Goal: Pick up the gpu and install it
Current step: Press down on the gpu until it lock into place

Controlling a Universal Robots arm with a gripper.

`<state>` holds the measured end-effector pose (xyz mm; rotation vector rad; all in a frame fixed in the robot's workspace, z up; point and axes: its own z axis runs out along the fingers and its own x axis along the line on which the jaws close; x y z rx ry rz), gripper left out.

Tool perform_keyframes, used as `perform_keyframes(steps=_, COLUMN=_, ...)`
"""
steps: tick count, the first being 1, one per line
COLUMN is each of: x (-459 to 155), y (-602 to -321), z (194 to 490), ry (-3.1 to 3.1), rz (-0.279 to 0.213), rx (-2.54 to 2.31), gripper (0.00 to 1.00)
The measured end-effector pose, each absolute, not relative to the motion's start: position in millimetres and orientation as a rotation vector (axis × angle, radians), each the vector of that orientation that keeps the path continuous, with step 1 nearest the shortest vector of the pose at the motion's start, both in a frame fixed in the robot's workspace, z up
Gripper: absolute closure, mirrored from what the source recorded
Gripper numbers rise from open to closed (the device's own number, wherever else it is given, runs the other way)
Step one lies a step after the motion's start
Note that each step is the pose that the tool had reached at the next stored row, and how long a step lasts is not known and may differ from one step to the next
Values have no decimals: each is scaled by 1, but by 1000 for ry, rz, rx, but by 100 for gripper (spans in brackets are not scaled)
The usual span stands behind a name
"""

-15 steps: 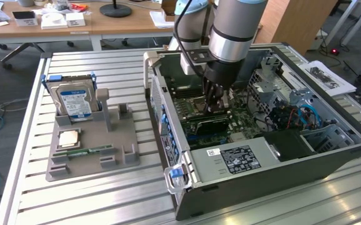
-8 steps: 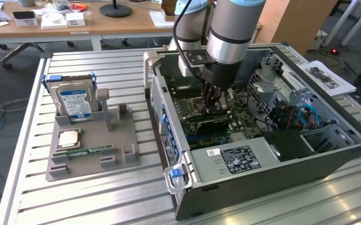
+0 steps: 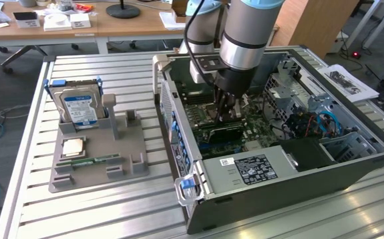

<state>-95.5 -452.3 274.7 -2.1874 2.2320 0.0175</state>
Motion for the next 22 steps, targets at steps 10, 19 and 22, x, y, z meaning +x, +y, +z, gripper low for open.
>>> perform_keyframes(steps=10, x=-96, y=-453, z=274, ry=2229, rz=24, rx=-2185, gripper=89)
perform_keyframes(steps=19, x=-95, y=-454, z=274, ry=2222, rz=38, rx=-2179, gripper=89)
perform_keyframes(steps=22, x=-95, y=-454, z=274, ry=2222, rz=37, rx=-2180, gripper=89)
